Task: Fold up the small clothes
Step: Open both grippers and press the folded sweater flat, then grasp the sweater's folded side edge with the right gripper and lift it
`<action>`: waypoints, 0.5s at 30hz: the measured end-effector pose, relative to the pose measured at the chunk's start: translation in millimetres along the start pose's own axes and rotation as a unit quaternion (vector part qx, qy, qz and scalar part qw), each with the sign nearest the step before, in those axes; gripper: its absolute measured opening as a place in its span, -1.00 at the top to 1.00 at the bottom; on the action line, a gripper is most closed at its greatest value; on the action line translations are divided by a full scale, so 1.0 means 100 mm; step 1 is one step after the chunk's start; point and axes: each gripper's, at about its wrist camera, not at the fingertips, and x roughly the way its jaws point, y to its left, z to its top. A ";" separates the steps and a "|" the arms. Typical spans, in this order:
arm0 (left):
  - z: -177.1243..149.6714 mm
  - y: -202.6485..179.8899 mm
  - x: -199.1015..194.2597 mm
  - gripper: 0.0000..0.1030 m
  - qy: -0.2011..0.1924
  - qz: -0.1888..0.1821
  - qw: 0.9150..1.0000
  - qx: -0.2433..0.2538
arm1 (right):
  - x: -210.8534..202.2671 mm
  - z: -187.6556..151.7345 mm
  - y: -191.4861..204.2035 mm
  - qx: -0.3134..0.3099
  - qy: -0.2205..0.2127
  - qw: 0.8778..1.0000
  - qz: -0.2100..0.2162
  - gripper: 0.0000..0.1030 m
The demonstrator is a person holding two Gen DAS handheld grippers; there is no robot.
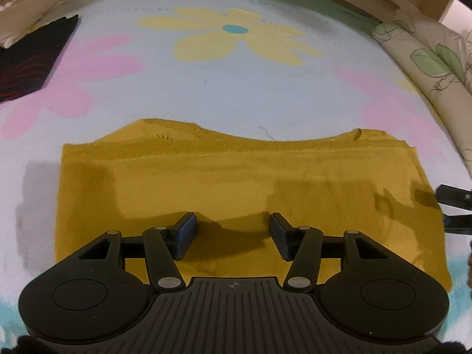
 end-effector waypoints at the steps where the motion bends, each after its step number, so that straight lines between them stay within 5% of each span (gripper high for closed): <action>1: 0.01 -0.03 0.02 -0.14 0.000 0.006 1.000 0.002 | 0.00 0.00 -0.01 0.003 0.001 1.000 0.000 -1.00; 10: 0.04 -0.33 0.14 -0.41 0.012 0.075 0.997 0.033 | 0.02 0.01 0.12 -0.022 0.022 0.999 -0.030 -1.00; 15: 0.02 -0.32 0.11 -0.42 0.008 0.074 0.997 0.035 | 0.08 0.02 0.23 -0.025 0.037 0.996 -0.072 -1.00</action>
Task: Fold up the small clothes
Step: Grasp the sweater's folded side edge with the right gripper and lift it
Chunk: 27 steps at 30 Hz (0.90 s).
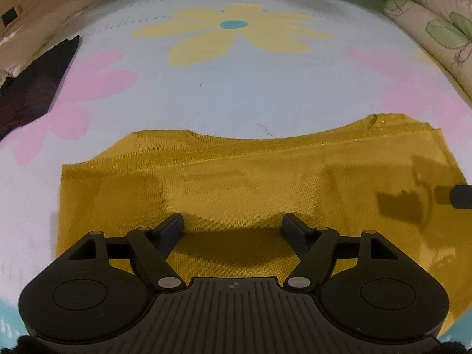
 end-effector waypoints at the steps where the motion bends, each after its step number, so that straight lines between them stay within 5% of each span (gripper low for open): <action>1: 0.01 0.01 0.01 -0.42 -0.001 -0.004 1.000 -0.005 | 0.01 0.01 0.02 0.002 0.004 1.000 -0.007 -1.00; 8: 0.07 0.03 0.02 -0.40 0.013 -0.011 1.000 -0.006 | 0.02 0.07 -0.13 0.065 0.019 0.998 0.015 -1.00; 14: 0.11 -0.04 -0.08 -0.39 0.014 -0.052 0.998 -0.020 | 0.00 0.06 -0.20 0.041 0.023 0.998 0.045 -1.00; 18: 0.06 -0.21 0.00 -0.40 0.017 -0.037 0.999 0.013 | 0.02 0.07 -0.13 0.027 0.025 0.999 0.038 -0.96; 20: 0.03 -0.29 0.04 -0.46 0.008 -0.017 0.999 0.032 | 0.01 0.07 -0.09 0.013 0.021 1.000 0.020 -0.68; 23: 0.02 -0.30 0.04 -0.47 0.001 -0.012 1.000 0.017 | -0.04 0.07 -0.02 -0.019 0.016 0.999 -0.034 0.55; 27: 0.09 -0.19 -0.02 -0.25 0.003 -0.033 0.999 -0.001 | -0.06 0.06 -0.09 -0.001 0.014 0.999 -0.032 0.53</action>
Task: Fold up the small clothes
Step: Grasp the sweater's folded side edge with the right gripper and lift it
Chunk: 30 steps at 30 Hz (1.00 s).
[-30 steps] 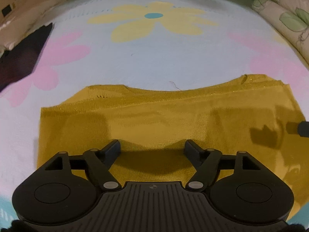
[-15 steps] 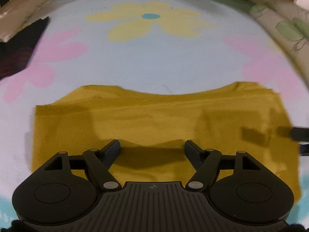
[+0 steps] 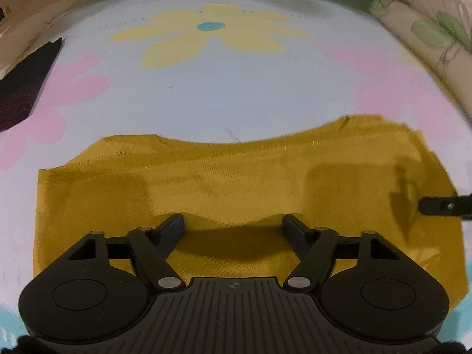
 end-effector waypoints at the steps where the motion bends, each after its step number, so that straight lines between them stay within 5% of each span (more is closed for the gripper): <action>1: 0.02 0.05 -0.06 -0.17 -0.001 -0.007 1.000 -0.011 | -0.02 0.01 0.01 0.002 -0.002 1.000 -0.001 0.54; 6: 0.12 0.41 -0.37 -0.17 -0.026 -0.007 0.997 -0.069 | -0.21 0.05 0.14 -0.001 -0.023 1.000 0.008 0.54; 13: 0.08 0.92 -0.65 -0.17 -0.042 0.031 0.995 -0.081 | -0.29 0.06 0.64 -0.036 -0.033 0.999 -0.003 0.54; 30: -0.12 2.13 -0.84 -0.17 -0.029 0.042 0.986 -0.160 | 0.28 -0.25 1.96 -0.092 0.011 0.996 0.002 0.54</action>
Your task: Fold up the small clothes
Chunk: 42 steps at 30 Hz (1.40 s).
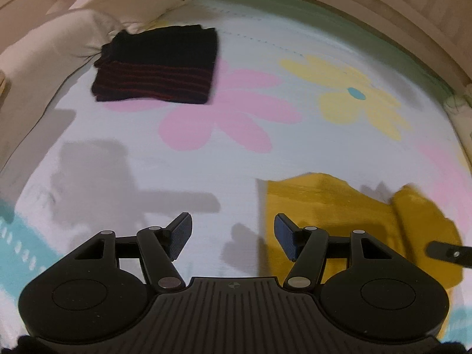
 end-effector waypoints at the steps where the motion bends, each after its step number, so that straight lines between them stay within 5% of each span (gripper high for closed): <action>1: 0.00 0.04 -0.01 -0.17 0.001 0.000 1.000 -0.003 | 0.04 -0.02 0.07 -0.001 0.003 1.000 0.007 0.54; 17: -0.03 0.30 -0.04 -0.17 0.010 -0.009 1.000 -0.007 | 0.55 -0.30 0.89 -0.071 0.022 0.997 -0.004 0.53; 19: -0.03 0.28 -0.04 -0.17 0.012 -0.011 1.000 -0.003 | 0.63 -0.35 0.98 -0.088 0.028 0.996 -0.008 0.31; 26: -0.04 0.23 -0.07 -0.17 0.003 -0.027 1.000 -0.002 | 0.53 -0.37 1.10 -0.102 0.016 0.992 0.067 0.19; 32: -0.07 0.09 -0.09 -0.17 0.005 -0.063 0.998 0.002 | 0.21 -0.21 0.82 -0.070 -0.023 0.995 0.069 0.19; 42: -0.24 -0.43 0.11 -0.17 0.042 -0.101 0.992 0.057 | 0.09 -0.25 0.15 -0.021 -0.002 1.000 0.016 0.19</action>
